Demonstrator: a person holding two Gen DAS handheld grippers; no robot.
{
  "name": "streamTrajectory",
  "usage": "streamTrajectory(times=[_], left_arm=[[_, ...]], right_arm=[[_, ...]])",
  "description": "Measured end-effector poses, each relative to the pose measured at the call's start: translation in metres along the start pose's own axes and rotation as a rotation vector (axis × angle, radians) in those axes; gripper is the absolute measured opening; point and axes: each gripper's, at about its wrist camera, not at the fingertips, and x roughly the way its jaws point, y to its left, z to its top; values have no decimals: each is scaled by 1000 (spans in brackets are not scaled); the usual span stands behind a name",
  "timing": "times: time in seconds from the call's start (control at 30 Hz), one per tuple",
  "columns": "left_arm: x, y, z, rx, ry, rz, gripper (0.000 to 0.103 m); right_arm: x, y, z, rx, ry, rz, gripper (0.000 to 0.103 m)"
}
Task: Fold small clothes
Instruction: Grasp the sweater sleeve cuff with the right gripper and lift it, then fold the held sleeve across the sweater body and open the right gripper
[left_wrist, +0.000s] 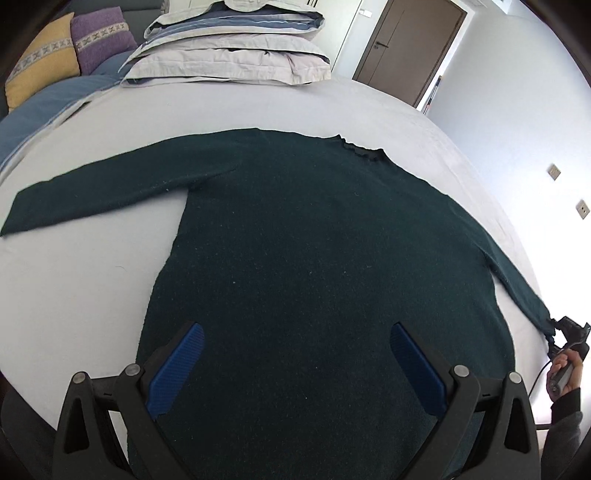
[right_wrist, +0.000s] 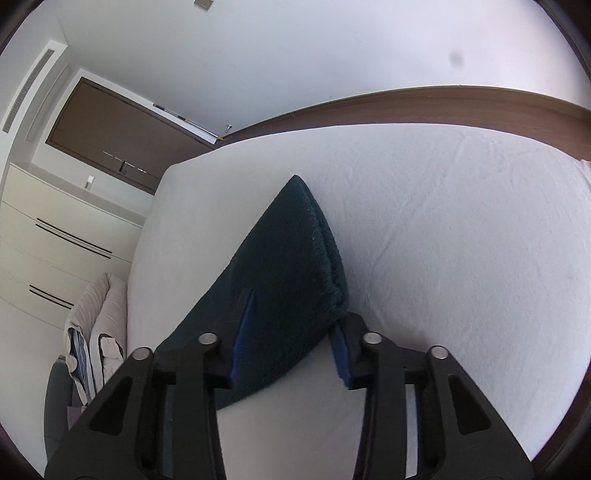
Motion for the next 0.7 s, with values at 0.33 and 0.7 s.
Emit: streamTrajectory(times=[0.33,0.7], left_arm=[[11,26,12,-88,20,-159,97],[14,61,28,-146,-6,-222,96]], right_arm=[[27,184,-34,-423,82,68,7],[89,393,-289,-842,381,227,7]])
